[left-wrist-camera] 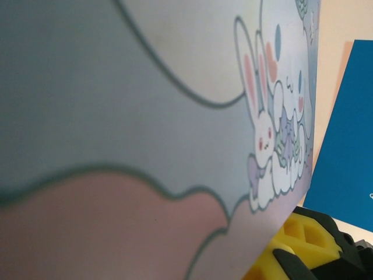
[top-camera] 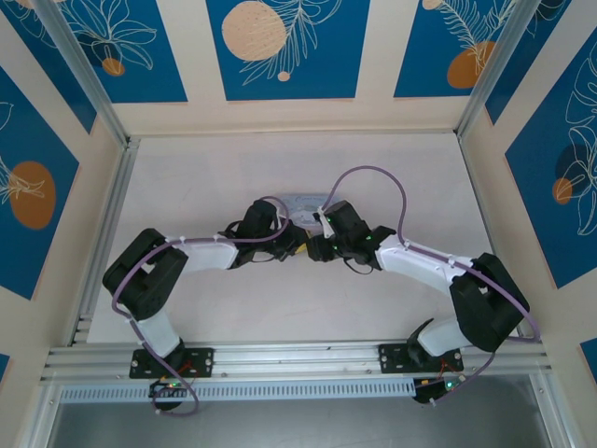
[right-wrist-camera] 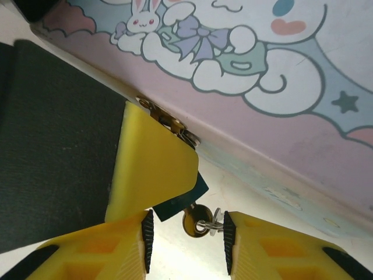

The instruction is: Unlock the padlock with the key

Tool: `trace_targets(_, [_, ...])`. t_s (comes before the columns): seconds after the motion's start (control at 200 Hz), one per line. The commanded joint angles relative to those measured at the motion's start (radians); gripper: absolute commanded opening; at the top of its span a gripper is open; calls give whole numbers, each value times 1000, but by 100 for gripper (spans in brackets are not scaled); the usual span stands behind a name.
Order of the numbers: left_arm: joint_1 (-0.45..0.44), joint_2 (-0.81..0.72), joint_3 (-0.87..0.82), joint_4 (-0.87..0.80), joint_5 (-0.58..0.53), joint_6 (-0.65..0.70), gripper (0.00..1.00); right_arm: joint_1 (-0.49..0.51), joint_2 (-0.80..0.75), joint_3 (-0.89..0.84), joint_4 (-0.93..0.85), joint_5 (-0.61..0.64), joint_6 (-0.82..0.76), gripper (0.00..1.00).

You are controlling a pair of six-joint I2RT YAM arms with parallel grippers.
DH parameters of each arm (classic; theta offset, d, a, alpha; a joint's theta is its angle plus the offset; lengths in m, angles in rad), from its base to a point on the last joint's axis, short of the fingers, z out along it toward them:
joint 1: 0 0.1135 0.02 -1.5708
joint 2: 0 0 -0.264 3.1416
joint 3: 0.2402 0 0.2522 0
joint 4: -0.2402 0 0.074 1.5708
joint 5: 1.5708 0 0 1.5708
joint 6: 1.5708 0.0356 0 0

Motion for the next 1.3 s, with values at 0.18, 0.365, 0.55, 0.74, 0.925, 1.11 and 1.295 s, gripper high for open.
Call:
trace_targets(0.18, [4, 23, 42, 21, 58, -18, 0, 47, 53, 38, -5, 123, -45, 37])
trace_targets(0.365, [4, 25, 39, 26, 63, -21, 0, 67, 85, 57, -4, 208, -24, 32])
trace_targets(0.55, [4, 25, 34, 28, 63, -21, 0, 67, 85, 72, 6, 213, -13, 29])
trace_targets(0.74, [4, 28, 31, 31, 64, -20, 0, 58, 85, 89, -10, 204, -4, 17])
trace_targets(0.925, [5, 35, 26, 26, 59, -14, 0, 41, 67, 85, -5, 114, 21, 0])
trace_targets(1.11, [4, 37, 17, 23, 47, -11, 0, 27, 38, 62, 9, 3, 41, 28])
trace_targets(1.295, [4, 22, 26, -71, 8, 63, 0, 9, -70, -24, 9, -63, 101, 55])
